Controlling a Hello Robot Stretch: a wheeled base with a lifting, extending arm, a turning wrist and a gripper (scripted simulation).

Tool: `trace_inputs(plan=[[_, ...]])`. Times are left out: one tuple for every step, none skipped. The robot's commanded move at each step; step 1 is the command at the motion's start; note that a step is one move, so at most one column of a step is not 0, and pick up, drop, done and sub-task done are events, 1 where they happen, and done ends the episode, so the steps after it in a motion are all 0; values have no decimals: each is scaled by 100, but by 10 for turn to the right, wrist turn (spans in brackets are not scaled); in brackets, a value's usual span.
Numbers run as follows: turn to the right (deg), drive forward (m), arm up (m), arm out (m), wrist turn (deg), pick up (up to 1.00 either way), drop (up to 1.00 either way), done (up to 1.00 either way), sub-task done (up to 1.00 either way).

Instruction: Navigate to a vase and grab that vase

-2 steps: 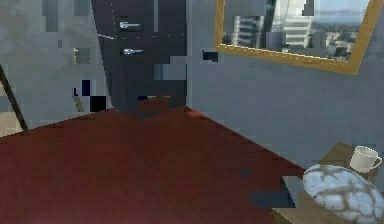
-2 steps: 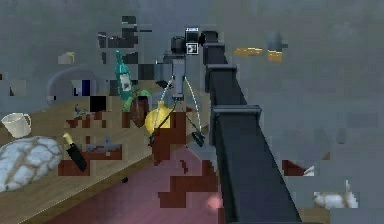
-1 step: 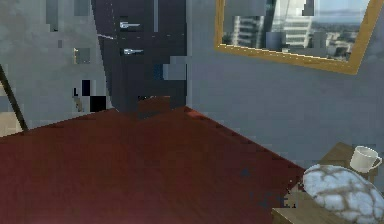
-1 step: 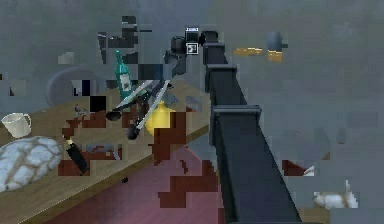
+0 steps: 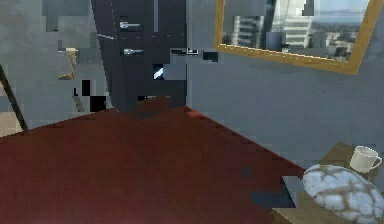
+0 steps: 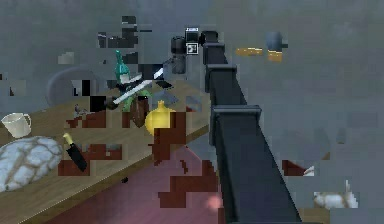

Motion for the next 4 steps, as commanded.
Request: trace_inputs(plan=[[0,0,0,0,450,0,0,0,0],[0,0,0,0,180,0,0,0,0],[0,0,-30,0,0,0,0,0,0],[0,0,0,0,0,100,0,0,0]])
